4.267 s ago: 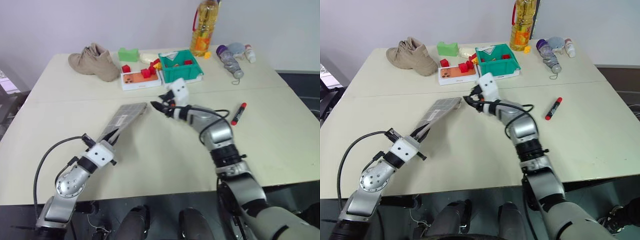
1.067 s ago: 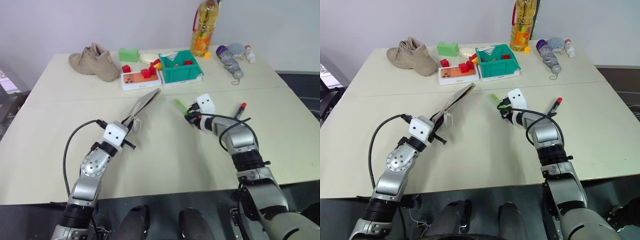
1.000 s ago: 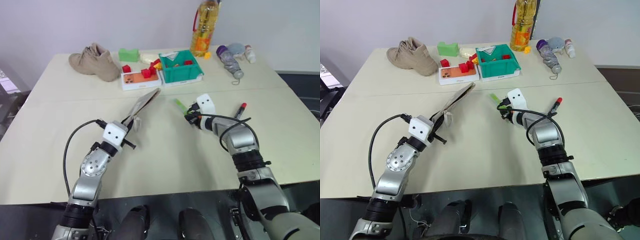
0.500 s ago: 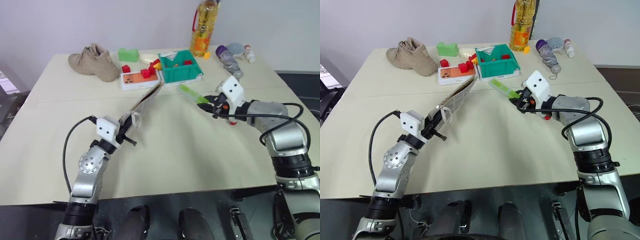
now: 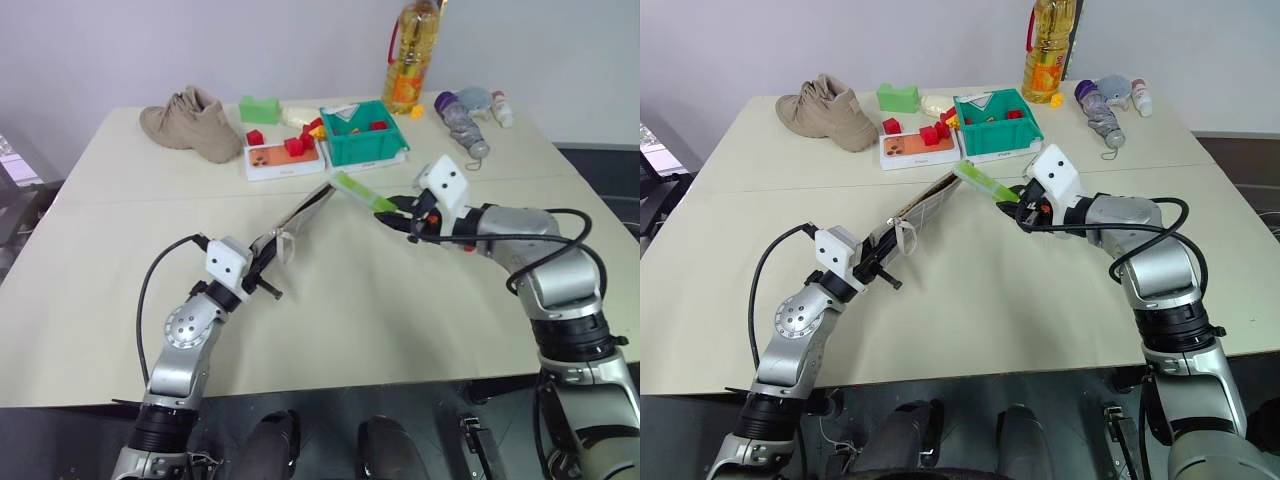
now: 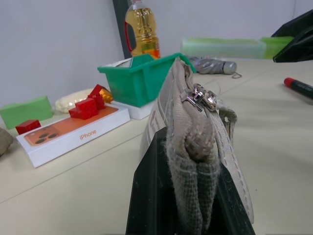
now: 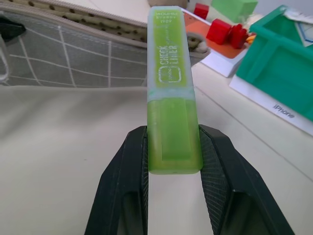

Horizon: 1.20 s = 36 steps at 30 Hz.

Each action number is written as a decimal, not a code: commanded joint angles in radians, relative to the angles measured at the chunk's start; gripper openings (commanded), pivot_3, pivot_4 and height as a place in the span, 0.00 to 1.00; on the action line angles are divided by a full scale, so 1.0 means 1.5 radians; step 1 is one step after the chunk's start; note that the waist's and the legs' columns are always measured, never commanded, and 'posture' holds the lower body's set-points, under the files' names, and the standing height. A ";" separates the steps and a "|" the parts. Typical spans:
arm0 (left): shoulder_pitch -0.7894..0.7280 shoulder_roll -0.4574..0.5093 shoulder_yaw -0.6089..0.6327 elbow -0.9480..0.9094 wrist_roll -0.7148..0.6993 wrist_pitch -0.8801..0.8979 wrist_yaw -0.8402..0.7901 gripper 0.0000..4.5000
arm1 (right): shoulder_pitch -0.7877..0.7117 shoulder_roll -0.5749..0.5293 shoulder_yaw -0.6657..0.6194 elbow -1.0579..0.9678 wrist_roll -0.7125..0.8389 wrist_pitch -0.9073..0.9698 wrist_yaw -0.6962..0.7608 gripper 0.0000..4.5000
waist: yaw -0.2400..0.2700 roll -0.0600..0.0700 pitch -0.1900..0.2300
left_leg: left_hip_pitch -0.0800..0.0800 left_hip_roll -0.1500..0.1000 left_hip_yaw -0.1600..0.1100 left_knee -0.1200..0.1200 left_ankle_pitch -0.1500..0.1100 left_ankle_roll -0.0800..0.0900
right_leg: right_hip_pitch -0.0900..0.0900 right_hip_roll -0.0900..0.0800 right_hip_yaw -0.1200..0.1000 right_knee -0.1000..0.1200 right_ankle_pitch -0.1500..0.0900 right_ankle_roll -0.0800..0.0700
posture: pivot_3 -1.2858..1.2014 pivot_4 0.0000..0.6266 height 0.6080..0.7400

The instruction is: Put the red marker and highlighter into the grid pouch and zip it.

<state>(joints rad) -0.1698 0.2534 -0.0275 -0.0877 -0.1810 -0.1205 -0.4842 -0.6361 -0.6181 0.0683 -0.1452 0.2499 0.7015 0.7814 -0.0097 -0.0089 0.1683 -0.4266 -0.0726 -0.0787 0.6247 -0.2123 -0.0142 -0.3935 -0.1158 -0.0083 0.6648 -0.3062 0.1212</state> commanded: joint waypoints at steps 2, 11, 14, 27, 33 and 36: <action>-0.001 0.001 -0.006 -0.029 0.003 -0.016 -0.005 0.00 | -0.008 0.001 0.000 -0.017 0.001 0.006 -0.010 0.20 | 0.000 0.000 0.000 | 0.000 0.000 0.000 0.000 0.000 0.000 | 0.000 0.000 0.000 0.000 0.000 0.000 | 0.52 0.24 0.99; 0.003 0.005 -0.009 -0.035 0.012 -0.024 -0.011 0.00 | 0.009 -0.021 0.019 -0.030 -0.006 0.007 0.006 0.20 | 0.001 0.000 0.000 | 0.000 0.000 0.000 0.000 0.000 0.000 | 0.000 0.000 0.000 0.000 0.000 0.000 | 0.52 0.24 0.99; 0.003 0.012 -0.013 -0.035 0.023 -0.035 -0.017 0.00 | 0.016 -0.037 0.034 -0.036 -0.012 -0.001 0.017 0.20 | 0.000 0.000 0.000 | 0.000 0.000 0.000 0.000 0.000 0.000 | 0.000 0.000 0.000 0.000 0.000 0.000 | 0.52 0.24 0.99; -0.005 0.137 -0.104 -0.015 0.071 -0.140 -0.182 0.00 | 0.013 -0.135 0.181 -0.089 -0.126 -0.155 0.157 0.20 | 0.000 0.000 0.000 | 0.000 0.000 0.000 0.000 0.000 0.000 | 0.000 0.000 0.000 0.000 0.000 0.000 | 0.52 0.24 0.99; -0.025 0.141 -0.116 -0.002 0.066 -0.146 -0.211 0.00 | -0.004 -0.097 0.205 -0.108 -0.137 -0.171 0.181 0.31 | -0.001 0.000 0.000 | 0.000 0.000 0.000 0.000 0.000 0.000 | 0.000 0.000 0.000 0.000 0.000 0.000 | 0.52 0.24 0.99; -0.028 0.139 -0.111 0.007 0.073 -0.147 -0.203 0.00 | -0.002 -0.096 0.196 -0.110 -0.136 -0.169 0.187 0.64 | 0.000 0.000 0.000 | 0.000 0.000 0.000 0.000 0.000 0.000 | 0.000 0.000 0.000 0.000 0.000 0.000 | 0.52 0.24 0.99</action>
<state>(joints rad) -0.2011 0.4657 -0.2019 -0.0728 -0.0708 -0.3211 -0.7994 -0.6222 -0.7619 0.3837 -0.2717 0.0418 0.4571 1.0513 -0.0092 -0.0090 0.1684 -0.4266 -0.0727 -0.0790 0.6254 -0.2126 -0.0138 -0.3930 -0.1163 -0.0086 0.6642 -0.3063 0.1212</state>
